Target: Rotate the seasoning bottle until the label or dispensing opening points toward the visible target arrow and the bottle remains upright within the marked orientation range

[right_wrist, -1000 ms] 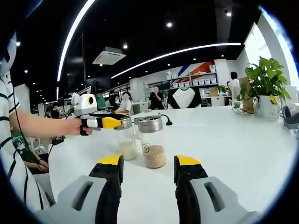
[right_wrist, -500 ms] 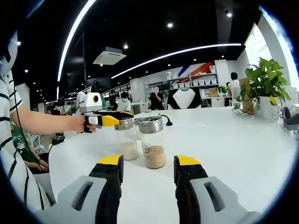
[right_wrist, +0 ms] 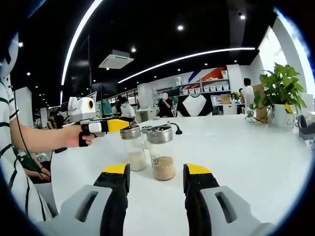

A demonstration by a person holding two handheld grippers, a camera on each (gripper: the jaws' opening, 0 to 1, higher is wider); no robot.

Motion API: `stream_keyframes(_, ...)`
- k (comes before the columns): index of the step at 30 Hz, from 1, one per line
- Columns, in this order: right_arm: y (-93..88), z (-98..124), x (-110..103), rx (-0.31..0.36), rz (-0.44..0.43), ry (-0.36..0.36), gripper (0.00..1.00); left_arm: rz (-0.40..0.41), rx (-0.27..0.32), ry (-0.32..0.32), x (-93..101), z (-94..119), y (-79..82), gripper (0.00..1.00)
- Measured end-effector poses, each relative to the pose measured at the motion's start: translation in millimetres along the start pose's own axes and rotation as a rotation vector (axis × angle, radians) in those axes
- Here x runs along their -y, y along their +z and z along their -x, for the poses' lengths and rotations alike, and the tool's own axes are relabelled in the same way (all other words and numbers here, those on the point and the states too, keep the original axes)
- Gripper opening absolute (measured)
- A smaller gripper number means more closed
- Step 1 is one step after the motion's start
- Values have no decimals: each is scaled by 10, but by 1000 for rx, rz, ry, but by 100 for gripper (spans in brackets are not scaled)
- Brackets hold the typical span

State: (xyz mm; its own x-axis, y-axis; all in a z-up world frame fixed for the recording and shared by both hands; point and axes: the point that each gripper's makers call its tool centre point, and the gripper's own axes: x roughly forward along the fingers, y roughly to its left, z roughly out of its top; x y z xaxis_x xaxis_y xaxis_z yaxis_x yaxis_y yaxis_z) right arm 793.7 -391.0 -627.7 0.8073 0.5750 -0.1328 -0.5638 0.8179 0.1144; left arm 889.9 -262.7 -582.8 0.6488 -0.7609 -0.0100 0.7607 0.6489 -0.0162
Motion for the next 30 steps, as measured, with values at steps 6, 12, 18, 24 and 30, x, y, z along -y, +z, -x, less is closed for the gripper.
stream_keyframes(6, -3, 3, 5, -3, -3, -6, 42, -25, -33, -11, 67, -71, -95, 58)
stream_keyframes(12, -23, 18, 18, -7, -10, -15, 41, -96, -69, 18, 13, -118, -155, 54)
stream_keyframes(18, -42, 25, 26, -9, -15, -17, 41, -57, -75, 21, -14, -121, -192, 49)
stream_keyframes(24, -40, 25, 29, -7, -19, -15, 40, -47, -84, 8, 1, -124, -215, 42)
stream_keyframes(30, -45, 31, 24, -8, -22, -14, 39, -37, -87, -8, -2, -134, -219, 42)
